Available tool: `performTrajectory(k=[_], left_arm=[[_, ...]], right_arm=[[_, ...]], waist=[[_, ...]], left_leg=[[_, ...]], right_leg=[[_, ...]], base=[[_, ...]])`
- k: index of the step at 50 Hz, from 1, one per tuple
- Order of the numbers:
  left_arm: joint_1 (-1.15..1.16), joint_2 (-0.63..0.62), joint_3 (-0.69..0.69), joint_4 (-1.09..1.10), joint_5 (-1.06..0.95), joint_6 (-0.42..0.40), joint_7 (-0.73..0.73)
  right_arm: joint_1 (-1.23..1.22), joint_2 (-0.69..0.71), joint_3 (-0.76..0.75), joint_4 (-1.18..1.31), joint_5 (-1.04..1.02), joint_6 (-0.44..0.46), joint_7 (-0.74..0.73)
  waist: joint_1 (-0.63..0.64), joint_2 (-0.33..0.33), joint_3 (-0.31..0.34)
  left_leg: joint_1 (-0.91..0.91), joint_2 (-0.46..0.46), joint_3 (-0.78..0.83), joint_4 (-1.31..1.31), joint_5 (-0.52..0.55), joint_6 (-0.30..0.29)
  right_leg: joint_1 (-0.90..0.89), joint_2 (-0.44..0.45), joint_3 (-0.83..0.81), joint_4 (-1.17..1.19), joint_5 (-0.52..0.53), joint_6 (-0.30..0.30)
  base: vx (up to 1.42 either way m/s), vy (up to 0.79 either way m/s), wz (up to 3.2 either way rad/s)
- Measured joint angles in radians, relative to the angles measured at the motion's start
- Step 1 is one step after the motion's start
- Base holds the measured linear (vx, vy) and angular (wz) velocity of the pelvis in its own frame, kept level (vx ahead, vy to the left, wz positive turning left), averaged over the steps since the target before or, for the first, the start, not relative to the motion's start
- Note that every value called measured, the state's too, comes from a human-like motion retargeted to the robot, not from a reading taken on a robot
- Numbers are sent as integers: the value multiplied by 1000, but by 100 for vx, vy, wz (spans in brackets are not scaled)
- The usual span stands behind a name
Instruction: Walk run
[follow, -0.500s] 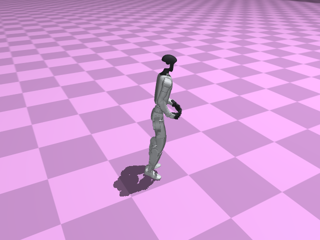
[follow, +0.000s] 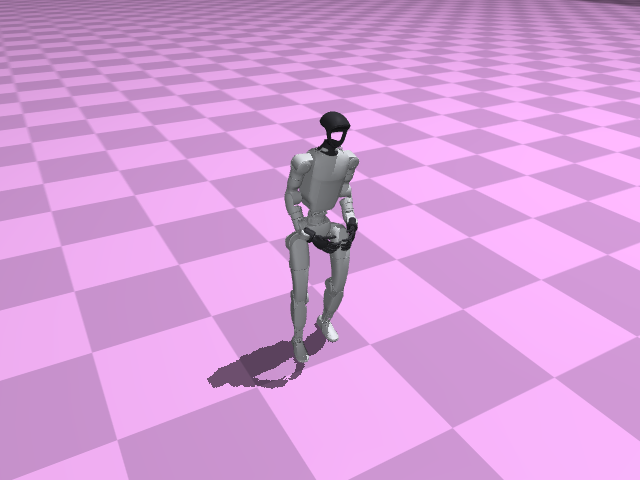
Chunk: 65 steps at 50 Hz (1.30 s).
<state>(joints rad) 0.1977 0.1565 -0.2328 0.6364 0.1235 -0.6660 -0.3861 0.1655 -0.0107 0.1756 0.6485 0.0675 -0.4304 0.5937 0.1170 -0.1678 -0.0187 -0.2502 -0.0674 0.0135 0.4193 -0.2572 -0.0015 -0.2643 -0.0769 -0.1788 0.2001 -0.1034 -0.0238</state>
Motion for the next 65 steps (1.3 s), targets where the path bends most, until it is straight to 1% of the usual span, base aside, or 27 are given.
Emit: performTrajectory(k=[2, 3, 5, 7, 8, 10, 12, 15, 17, 22, 24, 25, 27, 29, 32, 34, 37, 40, 43, 45, 48, 52, 55, 57, 60, 61, 65], left_arm=[[-3, 18, -1, 8, -1, 3, 1], [-7, 31, -2, 11, 5, 8, -2], [-12, 61, 1, 22, 16, 17, -7], [-16, 99, 23, 38, 27, 28, -7], [-20, 116, 32, 43, 36, 34, -8], [-36, 144, 60, 41, 55, 48, -15], [-46, 165, 74, 26, 62, 52, -13], [-46, 159, 81, 7, 64, 58, -1], [-41, 129, 86, 6, 54, 70, 14], [-4, -10, 127, 47, -41, 112, 35], [4, -54, 138, 60, -75, 122, 29], [7, -68, 142, 64, -85, 124, 23], [7, -62, 146, 63, -74, 124, 1], [7, -47, 130, 54, -40, 118, -9], [6, -38, 97, 27, 13, 102, -7], [6, -18, 82, 6, 45, 98, -17], [8, 12, 63, -30, 113, 94, -25], [26, 15, 62, -53, 157, 80, -1], [57, 11, 70, -53, 164, 77, 10], [80, 8, 81, -41, 161, 80, 5], [108, 15, 105, -30, 153, 87, -27], [136, 56, 132, -38, 140, 81, -42], [128, 92, 144, -41, 113, 76, -48], [94, 99, 142, -36, 91, 80, -55], [13, 93, 128, -17, 72, 89, -71], [-18, 88, 119, -9, 70, 91, -68], [-117, 44, 71, -31, 61, 108, -73]], right_arm=[[-10, -11, -8, -18, -17, 4, 12], [-16, -18, -11, -28, -36, 4, 13], [-21, -30, -5, -40, -76, 7, 6], [-16, -28, 15, -31, -107, 20, 16], [-11, -28, 24, -22, -113, 29, 24], [-7, -31, 47, -1, -101, 39, 41], [13, -46, 65, 8, -68, 30, 50], [55, -71, 50, 8, -79, 17, 34], [64, -62, 20, 6, -118, 18, 16], [54, -3, 6, 10, -119, 18, -8], [49, -1, 16, 13, -114, 13, -5], [47, -3, 22, 14, -115, 10, -4], [42, -17, 35, 23, -127, 3, -4], [39, -22, 32, 31, -141, 2, -8], [35, -25, 26, 26, -152, -3, -3], [50, -36, 18, 19, -148, -6, 5], [78, -45, -49, 23, -153, -2, 9], [106, -51, -91, 26, -138, -5, -4], [115, -67, -102, 20, -123, -6, -3], [110, -82, -111, 11, -133, -4, -6], [105, -89, -125, 4, -164, -2, -29], [133, -54, -173, 35, -150, 24, -50], [143, -34, -224, 115, -82, 41, -59], [144, -42, -250, 171, -50, 40, -68], [153, -62, -281, 227, -73, 26, -107], [161, -62, -292, 237, -93, 18, -123], [197, -40, -359, 245, -171, 15, -161]], waist=[[26, 13, 15], [19, 24, 23], [-43, 25, 30], [-139, 41, 21], [-180, 46, 21], [-213, 44, 24], [-217, 42, 17], [-128, 31, -12], [-72, 33, -34], [-33, 58, -71], [-27, 61, -78], [-24, 65, -80], [-13, 66, -71], [-5, 69, -58], [-17, 56, -24], [-24, 45, -17], [-15, 47, -20], [16, 60, -25], [50, 82, -28], [57, 113, -26], [28, 134, -20], [17, 155, -19], [43, 159, -13], [48, 159, -10], [14, 161, -15], [-1, 156, -19], [-70, 137, -31]], left_leg=[[9, -27, -123, -66, 42, -33], [21, -14, -124, -104, 82, -43], [50, 2, -11, -109, 26, -3], [89, 79, 208, -173, 27, 32], [96, 66, 193, -186, 34, 44], [90, 61, 203, -196, 46, 54], [120, 90, 360, -225, 38, 77], [165, 79, 490, -269, 27, 98], [196, 90, 613, -296, 24, 86], [263, 91, 843, -328, 7, 57], [290, 79, 919, -333, 3, 40], [307, 73, 952, -337, 2, 30], [342, 56, 1019, -342, 9, 6], [355, 53, 1053, -329, 34, -12], [337, 54, 1007, -258, 89, 4], [296, 55, 870, -183, 108, 15], [204, 44, 590, -68, 74, -39], [171, 18, 477, -61, 29, -63], [161, 0, 439, -134, -12, -38], [158, -21, 381, -193, 28, 41], [178, -15, 379, -200, -5, 74], [206, -13, 372, -229, -33, 83], [219, 5, 387, -238, -67, 101], [220, 25, 391, -243, -89, 94], [211, 40, 372, -256, -105, 89], [210, 36, 366, -265, -104, 86], [222, 14, 324, -314, -87, 74]], right_leg=[[-34, 53, 125, 23, 16, 14], [-47, 82, 173, 33, 25, 24], [-69, 111, 251, 40, 49, 57], [-87, 152, 298, 34, 74, 90], [-92, 162, 309, 21, 93, 98], [-108, 135, 199, 10, 94, 80], [-109, 83, -7, 27, 33, 73], [-78, 52, -201, 95, -46, 41], [-47, 45, -270, 149, -96, 21], [102, 18, -464, 136, -155, 26], [162, 13, -505, 64, -172, 51], [184, 16, -512, 25, -192, 43], [187, 30, -423, -20, -168, 12], [186, 21, -412, -37, -146, -7], [186, -12, -368, -52, -128, -11], [203, -25, -355, -78, -120, -10], [237, -13, -356, -141, -98, 4], [258, 5, -326, -179, -91, 19], [262, 30, -283, -176, -94, 15], [280, 63, -266, -178, -100, 16], [300, 74, -268, -183, -108, 26], [299, 74, -263, -142, -145, 44], [238, 55, -241, -1, -188, 57], [150, 24, -266, 172, -166, 71], [4, -13, -301, 455, -133, 24], [-42, -28, -310, 519, -145, 30], [-194, -17, -328, 551, -157, 80]], base=[[-10, 9, -338], [-14, 6, -286], [-15, 3, -231], [-25, 4, -208], [-40, 8, -233], [-44, 9, -276], [-26, 5, -285], [-11, 7, -332], [-17, 6, -311], [-11, 1, -233], [-3, 0, -181], [0, -7, -165], [2, -13, -150], [-6, -6, -90], [-7, -3, -51], [7, -6, -34], [10, 1, -1], [16, 4, -48], [20, 6, -78], [22, 8, -48], [21, 3, -8], [29, 8, -11], [21, 2, -47], [17, -2, -37], [32, -3, 11], [32, -9, 27], [43, -12, 52]])
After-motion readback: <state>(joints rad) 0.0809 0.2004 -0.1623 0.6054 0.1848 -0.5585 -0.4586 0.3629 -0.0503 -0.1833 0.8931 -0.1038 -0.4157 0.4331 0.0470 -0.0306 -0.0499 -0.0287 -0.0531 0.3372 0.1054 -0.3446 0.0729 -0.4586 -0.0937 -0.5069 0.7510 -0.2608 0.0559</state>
